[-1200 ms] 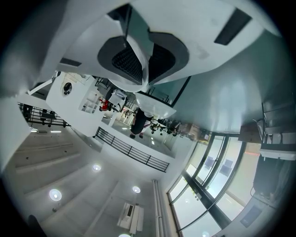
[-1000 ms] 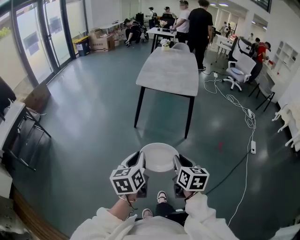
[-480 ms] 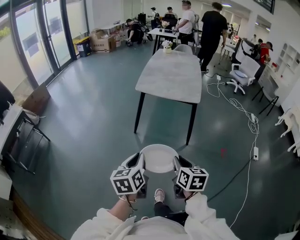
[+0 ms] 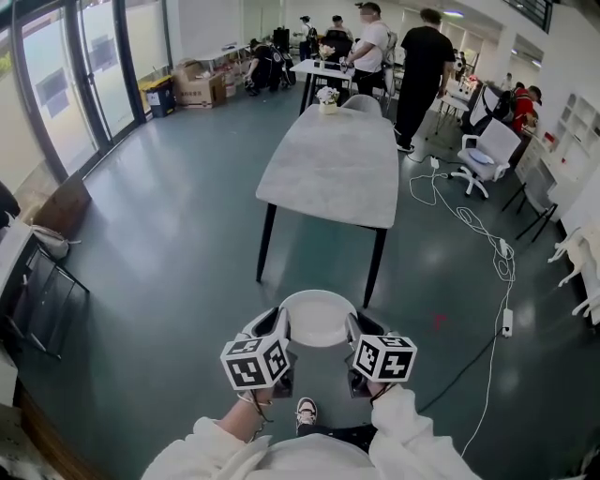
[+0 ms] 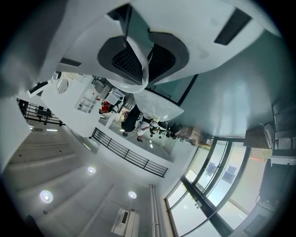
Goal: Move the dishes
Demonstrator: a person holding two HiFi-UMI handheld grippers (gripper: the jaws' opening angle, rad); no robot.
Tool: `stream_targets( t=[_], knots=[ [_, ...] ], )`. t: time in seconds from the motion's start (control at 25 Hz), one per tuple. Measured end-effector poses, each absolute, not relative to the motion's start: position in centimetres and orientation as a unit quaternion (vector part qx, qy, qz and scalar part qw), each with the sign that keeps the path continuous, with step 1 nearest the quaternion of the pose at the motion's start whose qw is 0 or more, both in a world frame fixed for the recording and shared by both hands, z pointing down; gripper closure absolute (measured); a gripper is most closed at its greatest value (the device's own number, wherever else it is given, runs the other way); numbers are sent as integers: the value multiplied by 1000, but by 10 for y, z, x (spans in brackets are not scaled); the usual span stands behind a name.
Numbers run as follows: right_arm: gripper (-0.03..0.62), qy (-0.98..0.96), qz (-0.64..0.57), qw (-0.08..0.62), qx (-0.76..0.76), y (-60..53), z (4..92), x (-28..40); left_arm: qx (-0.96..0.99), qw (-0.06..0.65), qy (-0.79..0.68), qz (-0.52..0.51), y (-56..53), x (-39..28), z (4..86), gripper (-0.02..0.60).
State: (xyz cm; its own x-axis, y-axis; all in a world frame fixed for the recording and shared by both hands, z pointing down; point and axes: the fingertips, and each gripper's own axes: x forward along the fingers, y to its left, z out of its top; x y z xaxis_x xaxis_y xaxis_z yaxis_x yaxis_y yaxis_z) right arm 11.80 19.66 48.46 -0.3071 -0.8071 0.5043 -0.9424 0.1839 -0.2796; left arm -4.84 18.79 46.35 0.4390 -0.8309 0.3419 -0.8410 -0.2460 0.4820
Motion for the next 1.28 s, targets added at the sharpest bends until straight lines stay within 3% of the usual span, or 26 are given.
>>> stream_targets(
  t=[0.68,1.28],
  knots=[
    [474,-762,289,114,568,79,492,169,786,306,-537,21,74,3,469,540],
    [476,-753,314,109,568,47,512,186,785,316,-531,48,38,20,487,540]
  ],
)
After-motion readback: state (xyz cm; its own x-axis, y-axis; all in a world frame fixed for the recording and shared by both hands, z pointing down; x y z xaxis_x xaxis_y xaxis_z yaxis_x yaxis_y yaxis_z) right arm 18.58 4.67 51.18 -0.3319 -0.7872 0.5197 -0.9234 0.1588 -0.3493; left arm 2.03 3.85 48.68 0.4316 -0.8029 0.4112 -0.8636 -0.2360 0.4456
